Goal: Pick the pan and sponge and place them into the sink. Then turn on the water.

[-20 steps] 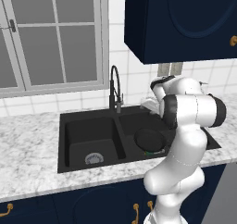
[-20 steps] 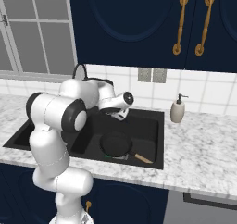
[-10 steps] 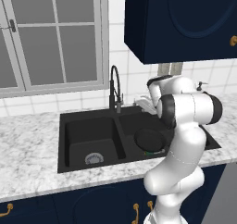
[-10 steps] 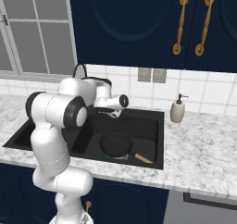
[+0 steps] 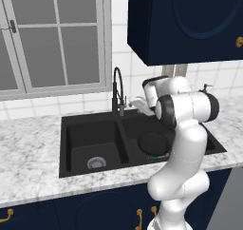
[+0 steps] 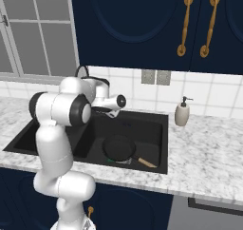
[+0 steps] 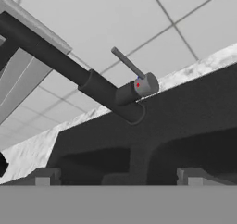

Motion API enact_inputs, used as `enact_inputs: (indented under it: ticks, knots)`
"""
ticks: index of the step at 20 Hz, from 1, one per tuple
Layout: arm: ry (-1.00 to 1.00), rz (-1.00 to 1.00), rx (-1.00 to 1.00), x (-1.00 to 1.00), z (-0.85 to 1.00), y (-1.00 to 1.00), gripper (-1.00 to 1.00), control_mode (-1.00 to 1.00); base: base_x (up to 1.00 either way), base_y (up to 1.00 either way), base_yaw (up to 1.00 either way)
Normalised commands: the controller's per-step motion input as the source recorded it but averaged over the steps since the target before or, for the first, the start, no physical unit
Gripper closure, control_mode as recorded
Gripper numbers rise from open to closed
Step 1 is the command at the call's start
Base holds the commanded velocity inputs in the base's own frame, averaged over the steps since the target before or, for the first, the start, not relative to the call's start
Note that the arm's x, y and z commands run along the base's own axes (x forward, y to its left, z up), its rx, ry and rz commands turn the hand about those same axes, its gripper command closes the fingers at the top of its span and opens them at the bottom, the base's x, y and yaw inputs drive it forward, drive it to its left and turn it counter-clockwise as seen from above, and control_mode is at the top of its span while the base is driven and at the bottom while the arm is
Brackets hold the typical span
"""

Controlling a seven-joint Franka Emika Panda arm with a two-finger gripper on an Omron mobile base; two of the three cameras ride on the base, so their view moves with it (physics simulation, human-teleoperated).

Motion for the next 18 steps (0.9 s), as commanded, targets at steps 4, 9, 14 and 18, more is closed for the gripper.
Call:
enact_inputs:
  ticks: [4, 9, 14, 18]
  knots:
    - [0.0, 0.0, 0.05, 0.32, 0.0, 0.02, -1.0, -1.0, 0.0, 0.0, 0.0]
    - [0.0, 0.0, 0.05, 0.31, -0.01, 0.01, -1.0, -1.0, 0.0, 0.0, 0.0]
    - [0.0, -0.01, 0.03, 0.32, -0.09, 0.04, -1.0, -1.0, 0.0, 0.0, 0.0]
    - [0.0, -0.01, 0.02, 0.31, -0.13, 0.02, -1.0, -1.0, 0.0, 0.0, 0.0]
